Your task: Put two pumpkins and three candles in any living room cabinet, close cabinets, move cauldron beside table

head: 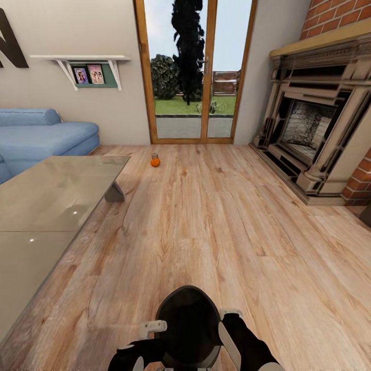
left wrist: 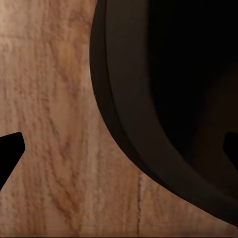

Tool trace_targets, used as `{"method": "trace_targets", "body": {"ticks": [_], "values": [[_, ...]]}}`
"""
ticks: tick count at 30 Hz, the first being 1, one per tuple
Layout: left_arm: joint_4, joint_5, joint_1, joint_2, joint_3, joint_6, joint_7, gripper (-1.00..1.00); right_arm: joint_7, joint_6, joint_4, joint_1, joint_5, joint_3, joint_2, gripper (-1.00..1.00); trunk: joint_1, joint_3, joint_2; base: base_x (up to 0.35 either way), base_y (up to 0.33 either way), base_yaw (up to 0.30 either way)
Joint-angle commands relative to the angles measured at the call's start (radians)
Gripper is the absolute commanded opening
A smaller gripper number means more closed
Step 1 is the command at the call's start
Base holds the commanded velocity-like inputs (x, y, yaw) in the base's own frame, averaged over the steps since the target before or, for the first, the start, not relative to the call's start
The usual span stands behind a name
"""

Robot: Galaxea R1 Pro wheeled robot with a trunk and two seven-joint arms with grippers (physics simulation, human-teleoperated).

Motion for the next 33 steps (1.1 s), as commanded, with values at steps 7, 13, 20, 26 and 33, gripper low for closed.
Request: {"method": "trace_targets", "body": {"ticks": [7, 13, 20, 26, 33], "values": [[0.000, 0.000, 0.000, 0.000, 0.000, 0.000, 0.000, 1.00, 0.000, -0.001, 0.000, 0.000, 0.000, 0.000, 0.000, 1.00, 0.003, -0.027, -0.002, 0.000, 0.000, 0.000], [0.000, 0.000, 0.000, 0.000, 0.000, 0.000, 0.000, 1.00, 0.000, -0.001, 0.000, 0.000, 0.002, 0.000, 0.000, 1.00, 0.003, -0.027, -0.002, 0.000, 0.000, 0.000], [0.000, 0.000, 0.000, 0.000, 0.000, 0.000, 0.000, 1.00, 0.000, -0.001, 0.000, 0.000, 0.004, 0.000, 0.000, 1.00, 0.003, -0.027, -0.002, 0.000, 0.000, 0.000], [0.000, 0.000, 0.000, 0.000, 0.000, 0.000, 0.000, 1.00, 0.000, -0.001, 0.000, 0.000, 0.005, 0.000, 0.000, 1.00, 0.004, -0.039, -0.002, 0.000, 0.000, 0.000], [-0.001, 0.000, 0.000, 0.000, 0.000, 0.000, 0.000, 1.00, 0.000, -0.001, 0.000, 0.000, 0.005, 0.000, 0.000, 1.00, 0.004, -0.039, -0.002, 0.000, 0.000, 0.000]]}}
